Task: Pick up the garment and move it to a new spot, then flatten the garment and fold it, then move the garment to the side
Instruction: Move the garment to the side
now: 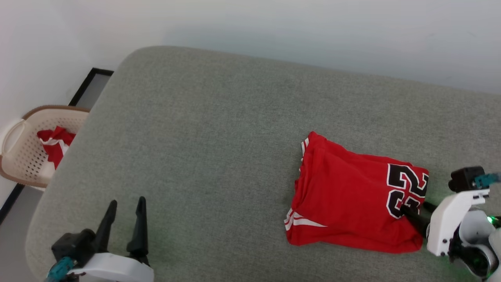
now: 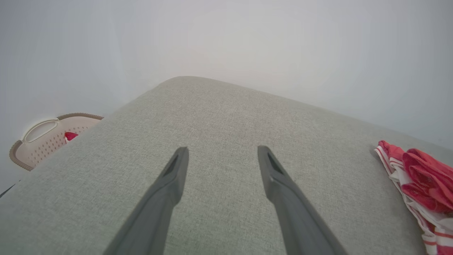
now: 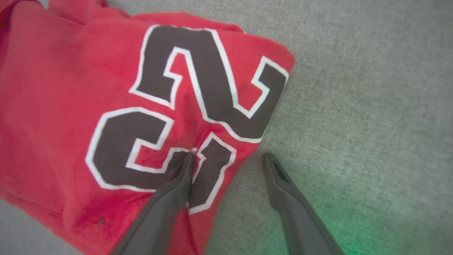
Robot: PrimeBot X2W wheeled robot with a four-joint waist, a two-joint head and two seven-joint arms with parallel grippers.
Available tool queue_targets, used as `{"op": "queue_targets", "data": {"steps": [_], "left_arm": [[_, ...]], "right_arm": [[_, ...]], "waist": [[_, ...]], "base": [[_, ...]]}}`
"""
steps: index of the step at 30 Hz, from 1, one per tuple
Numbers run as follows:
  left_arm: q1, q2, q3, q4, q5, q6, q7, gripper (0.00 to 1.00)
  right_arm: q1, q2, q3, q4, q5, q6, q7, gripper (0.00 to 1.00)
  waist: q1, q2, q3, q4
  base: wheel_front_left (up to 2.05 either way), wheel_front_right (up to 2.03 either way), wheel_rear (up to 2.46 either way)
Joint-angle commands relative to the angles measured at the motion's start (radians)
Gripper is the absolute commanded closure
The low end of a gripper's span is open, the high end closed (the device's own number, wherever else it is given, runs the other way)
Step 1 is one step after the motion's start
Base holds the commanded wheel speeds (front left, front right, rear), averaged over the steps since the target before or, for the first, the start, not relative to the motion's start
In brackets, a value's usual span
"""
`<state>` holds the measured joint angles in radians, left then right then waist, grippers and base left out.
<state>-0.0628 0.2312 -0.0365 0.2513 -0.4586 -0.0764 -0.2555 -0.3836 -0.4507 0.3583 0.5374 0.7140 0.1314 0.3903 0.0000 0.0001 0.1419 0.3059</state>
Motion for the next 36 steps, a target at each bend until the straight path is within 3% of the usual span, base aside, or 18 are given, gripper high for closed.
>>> {"op": "queue_targets", "data": {"steps": [1, 4, 5, 6, 21, 36], "left_arm": [[-0.013, -0.003, -0.003, 0.005, 0.005, -0.004, -0.004, 0.0], [-0.019, -0.011, -0.004, 0.017, 0.003, -0.01, -0.006, 0.0], [-0.022, -0.012, -0.003, 0.021, 0.002, -0.012, -0.007, 0.0], [-0.025, -0.013, -0.003, 0.025, 0.002, -0.012, -0.007, 0.0], [-0.041, -0.024, 0.017, 0.029, 0.018, -0.026, -0.009, 0.0], [-0.109, -0.03, -0.001, 0.016, 0.051, -0.045, -0.008, 0.0]], "right_arm": [[0.023, 0.029, 0.021, 0.045, 0.009, -0.002, 0.037, 0.0], [0.007, 0.044, 0.035, 0.077, 0.023, -0.002, 0.083, 0.0], [0.003, 0.05, 0.039, 0.081, 0.031, -0.002, 0.09, 0.69], [-0.002, 0.049, 0.049, 0.08, 0.033, -0.002, 0.097, 1.0], [-0.12, -0.09, 0.093, -0.02, 0.02, -0.002, 0.092, 1.0], [-0.174, -0.288, 0.067, -0.197, -0.005, -0.002, 0.144, 1.0]], "waist": [[0.0, -0.0001, 0.013, 0.01], [0.0, -0.0001, 0.018, 0.013], [0.0, -0.0001, 0.018, 0.013], [0.0, -0.0001, 0.018, 0.013], [0.0, -0.0001, 0.0, -0.038], [0.0, -0.0001, 0.045, -0.22]], "base": [[0.0, 0.0, 0.0], [0.0, 0.0, 0.0], [0.0, 0.0, 0.0], [0.0, 0.0, 0.0], [0.0, 0.0, 0.0], [0.0, 0.0, 0.0]]}}
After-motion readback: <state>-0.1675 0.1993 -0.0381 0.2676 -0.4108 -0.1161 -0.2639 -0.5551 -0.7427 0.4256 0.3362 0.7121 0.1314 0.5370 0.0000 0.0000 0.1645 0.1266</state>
